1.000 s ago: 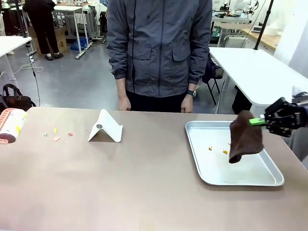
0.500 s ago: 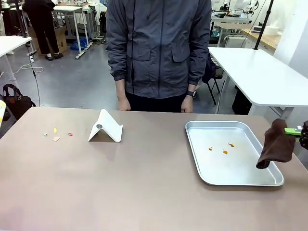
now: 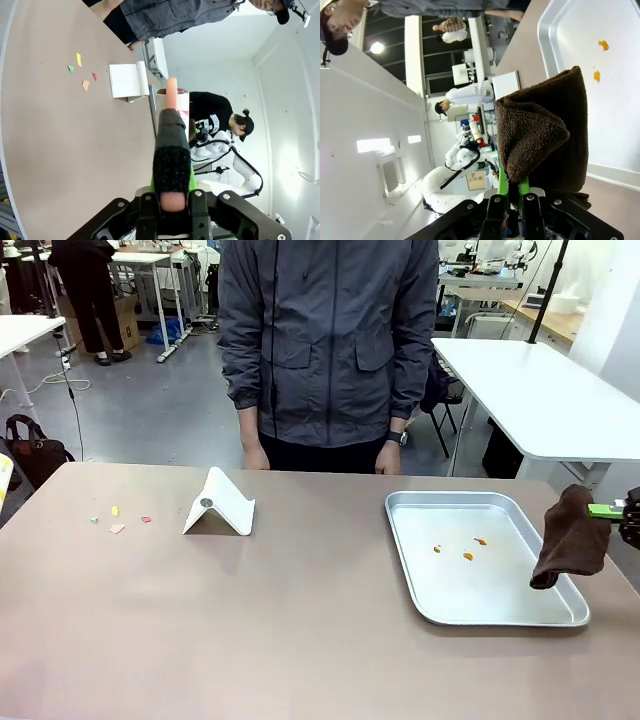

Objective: Clean the surface of the table.
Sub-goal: Hold the Lint Roller with your left hand and the towel with your right hand, then if a person points to the right, clean the right side of the table with your right hand, and if they point to the left, clean the left side with your left hand.

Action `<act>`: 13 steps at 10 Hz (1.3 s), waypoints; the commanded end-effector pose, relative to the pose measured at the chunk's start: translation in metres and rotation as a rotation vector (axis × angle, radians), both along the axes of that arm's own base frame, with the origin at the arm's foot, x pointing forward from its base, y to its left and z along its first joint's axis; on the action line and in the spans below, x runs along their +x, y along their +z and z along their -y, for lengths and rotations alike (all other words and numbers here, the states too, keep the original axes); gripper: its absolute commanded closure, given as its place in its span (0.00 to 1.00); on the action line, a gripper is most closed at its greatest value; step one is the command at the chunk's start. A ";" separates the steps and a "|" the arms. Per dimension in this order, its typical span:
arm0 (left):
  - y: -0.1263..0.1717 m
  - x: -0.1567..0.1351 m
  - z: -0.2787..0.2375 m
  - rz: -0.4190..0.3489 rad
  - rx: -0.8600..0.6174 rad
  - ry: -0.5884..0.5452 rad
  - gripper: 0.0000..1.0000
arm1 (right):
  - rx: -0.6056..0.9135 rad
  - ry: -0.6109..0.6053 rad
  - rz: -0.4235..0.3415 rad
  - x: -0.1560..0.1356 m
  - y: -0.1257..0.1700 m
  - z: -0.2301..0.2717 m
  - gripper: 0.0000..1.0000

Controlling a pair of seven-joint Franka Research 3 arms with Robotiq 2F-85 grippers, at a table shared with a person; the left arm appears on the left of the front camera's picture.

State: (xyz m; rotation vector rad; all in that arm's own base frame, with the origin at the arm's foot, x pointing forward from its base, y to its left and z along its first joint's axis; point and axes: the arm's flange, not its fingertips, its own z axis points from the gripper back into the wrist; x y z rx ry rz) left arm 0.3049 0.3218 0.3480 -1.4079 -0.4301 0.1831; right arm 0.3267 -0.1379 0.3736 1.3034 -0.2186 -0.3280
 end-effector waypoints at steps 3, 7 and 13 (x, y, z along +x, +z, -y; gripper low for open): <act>0.006 -0.004 0.005 -0.015 -0.002 -0.002 1.00 | -0.002 -0.018 -0.018 0.000 0.007 0.000 1.00; 0.006 -0.004 0.005 -0.015 -0.002 -0.002 1.00 | -0.002 -0.018 -0.018 0.000 0.007 0.000 1.00; 0.006 -0.004 0.005 -0.015 -0.002 -0.002 1.00 | -0.002 -0.018 -0.018 0.000 0.007 0.000 1.00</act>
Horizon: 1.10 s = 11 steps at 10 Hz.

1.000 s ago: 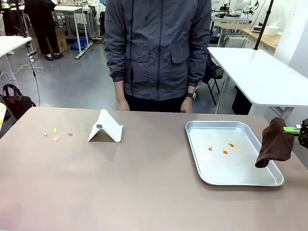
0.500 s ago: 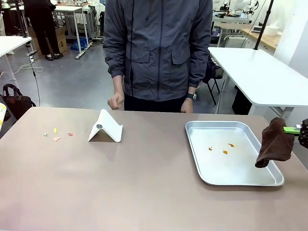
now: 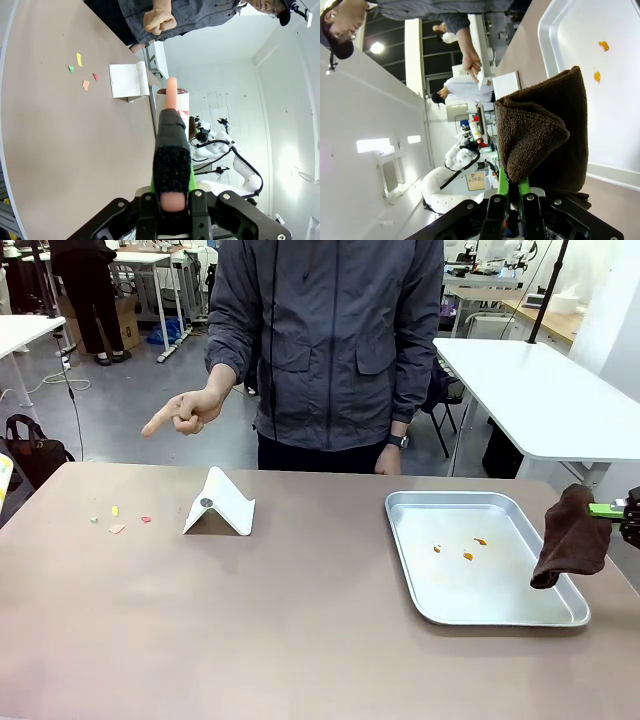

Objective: Clean the surface of the table.
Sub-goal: If a person points to the right, clean the right side of the table with your right hand, and if they point to the left, clean the left side with your left hand.

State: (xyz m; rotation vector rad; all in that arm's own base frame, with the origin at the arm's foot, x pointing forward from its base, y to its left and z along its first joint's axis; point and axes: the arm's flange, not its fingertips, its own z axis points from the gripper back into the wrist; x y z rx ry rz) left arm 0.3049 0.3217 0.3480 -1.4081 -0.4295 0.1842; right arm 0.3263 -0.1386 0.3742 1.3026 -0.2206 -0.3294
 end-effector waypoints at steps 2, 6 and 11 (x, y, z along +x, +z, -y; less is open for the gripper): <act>0.006 -0.004 0.005 -0.014 -0.001 -0.002 1.00 | -0.001 -0.016 -0.019 0.000 0.006 -0.001 1.00; 0.000 0.000 0.000 0.000 0.000 0.000 0.79 | -0.001 -0.016 -0.019 0.000 0.006 -0.001 1.00; 0.022 0.020 0.058 -0.216 0.221 0.223 0.79 | -0.001 -0.016 -0.019 0.000 0.006 -0.001 1.00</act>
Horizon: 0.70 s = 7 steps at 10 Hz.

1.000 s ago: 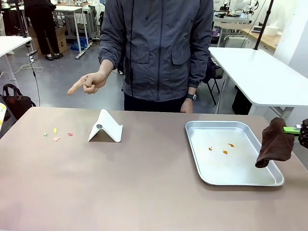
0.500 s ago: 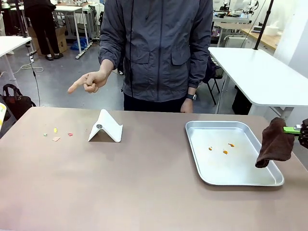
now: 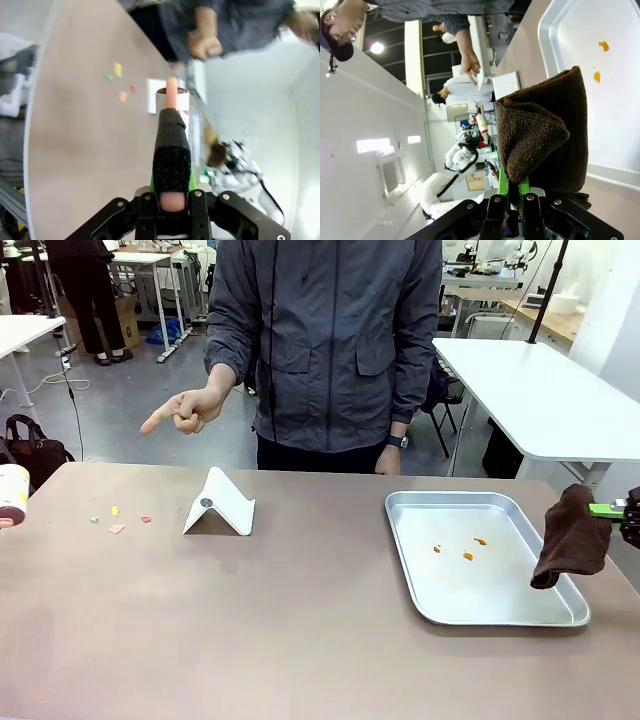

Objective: Clean the surface of the table.
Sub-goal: If a person points to the right, clean the right side of the table with your right hand, and if they point to the left, clean the left side with your left hand.

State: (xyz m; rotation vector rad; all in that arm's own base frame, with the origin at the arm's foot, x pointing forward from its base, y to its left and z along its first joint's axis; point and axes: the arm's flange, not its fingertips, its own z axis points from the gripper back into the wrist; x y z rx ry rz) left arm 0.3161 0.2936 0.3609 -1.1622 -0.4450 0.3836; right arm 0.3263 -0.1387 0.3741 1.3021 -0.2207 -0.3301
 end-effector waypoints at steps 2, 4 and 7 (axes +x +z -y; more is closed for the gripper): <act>0.008 0.033 0.043 -0.139 0.071 0.061 0.79 | -0.001 -0.015 -0.018 0.000 0.006 -0.001 1.00; 0.003 0.053 0.050 -0.233 0.155 0.026 0.79 | -0.001 -0.015 -0.018 0.000 0.006 -0.001 1.00; 0.001 0.071 0.055 -0.237 0.256 0.005 0.79 | -0.001 -0.015 -0.018 0.000 0.006 -0.001 1.00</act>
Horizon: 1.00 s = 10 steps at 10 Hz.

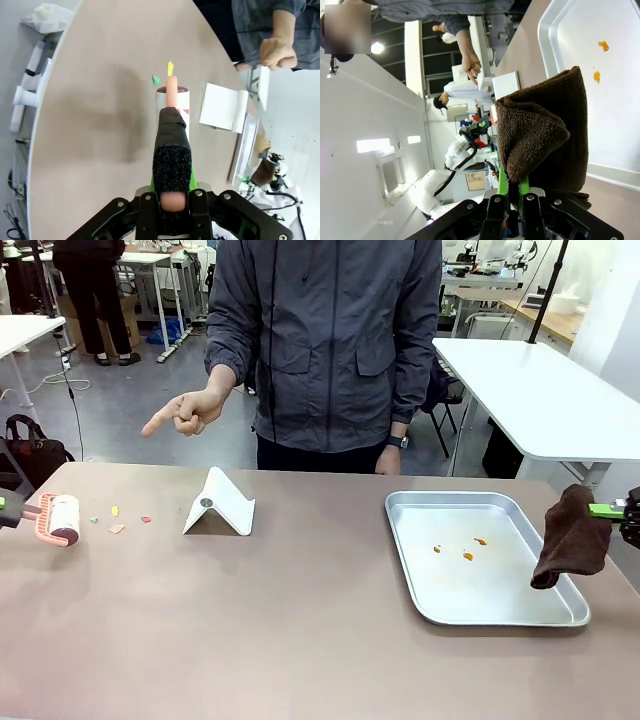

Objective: Clean the surface of the table.
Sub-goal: If a person points to the right, clean the right side of the table with your right hand, and if they point to the left, clean the left side with your left hand.

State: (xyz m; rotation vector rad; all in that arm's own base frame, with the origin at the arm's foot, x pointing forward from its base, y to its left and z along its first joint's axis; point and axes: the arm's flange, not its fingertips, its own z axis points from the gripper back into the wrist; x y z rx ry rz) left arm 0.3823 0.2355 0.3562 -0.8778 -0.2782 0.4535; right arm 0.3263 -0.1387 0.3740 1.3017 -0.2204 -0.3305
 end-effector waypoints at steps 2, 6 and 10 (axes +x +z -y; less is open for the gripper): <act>0.005 0.018 -0.006 0.005 0.051 0.050 0.79 | 0.000 -0.015 -0.018 0.000 0.006 -0.001 1.00; -0.010 0.045 -0.009 -0.037 0.051 0.067 0.79 | 0.000 -0.015 -0.018 0.000 0.006 -0.001 1.00; -0.023 0.072 -0.001 -0.102 0.089 0.065 0.79 | 0.000 -0.015 -0.018 0.000 0.006 -0.001 1.00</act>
